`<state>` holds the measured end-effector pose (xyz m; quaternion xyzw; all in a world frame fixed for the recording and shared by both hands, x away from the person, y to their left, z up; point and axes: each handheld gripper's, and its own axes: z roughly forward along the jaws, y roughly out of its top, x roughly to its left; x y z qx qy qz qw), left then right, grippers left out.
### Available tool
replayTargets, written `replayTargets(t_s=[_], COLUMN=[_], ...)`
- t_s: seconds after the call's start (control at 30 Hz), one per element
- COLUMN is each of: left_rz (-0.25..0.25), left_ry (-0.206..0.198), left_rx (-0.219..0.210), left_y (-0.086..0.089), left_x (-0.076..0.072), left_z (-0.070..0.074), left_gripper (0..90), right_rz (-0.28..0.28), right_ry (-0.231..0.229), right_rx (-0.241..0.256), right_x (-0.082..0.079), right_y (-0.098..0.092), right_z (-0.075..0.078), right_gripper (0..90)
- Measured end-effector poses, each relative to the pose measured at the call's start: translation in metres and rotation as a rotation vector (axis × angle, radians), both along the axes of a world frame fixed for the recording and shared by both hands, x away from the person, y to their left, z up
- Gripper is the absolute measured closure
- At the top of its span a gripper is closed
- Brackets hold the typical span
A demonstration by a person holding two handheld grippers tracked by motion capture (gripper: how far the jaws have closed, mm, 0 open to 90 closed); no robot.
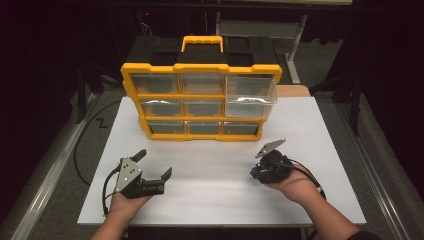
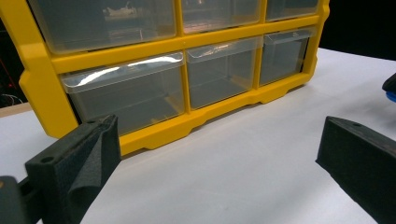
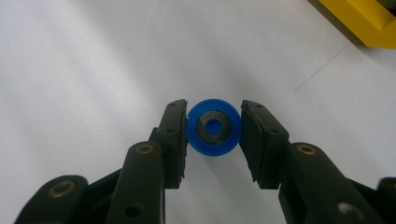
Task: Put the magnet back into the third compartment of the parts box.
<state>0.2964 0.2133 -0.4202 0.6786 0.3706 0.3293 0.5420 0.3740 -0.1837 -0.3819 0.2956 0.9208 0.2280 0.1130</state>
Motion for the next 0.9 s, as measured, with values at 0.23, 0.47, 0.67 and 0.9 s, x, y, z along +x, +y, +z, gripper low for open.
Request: replayTargets(t_s=[0.23,0.47,0.67,0.9], left_rz=[-0.001,-0.002,0.001,-0.001], left_ry=[-0.001,-0.001,-0.003,-0.003], left_rx=[-0.001,-0.002,-0.005,-0.008], left_y=[0.000,0.000,0.001,0.001], left_x=[0.000,0.000,0.000,0.000], left_z=[0.000,0.000,0.000,0.000], left_gripper=[0.3,0.3,0.3,0.3], right_rz=[-0.013,-0.010,0.003,0.009], right_ry=[0.016,0.030,0.057,0.081], right_rx=[-0.040,-0.071,-0.093,-0.115], right_x=[-0.003,-0.005,-0.005,-0.002], right_y=[-0.008,-0.013,-0.014,-0.013], right_z=[0.003,0.006,0.007,0.008], right_gripper=[64.8,64.9,64.8,64.8])
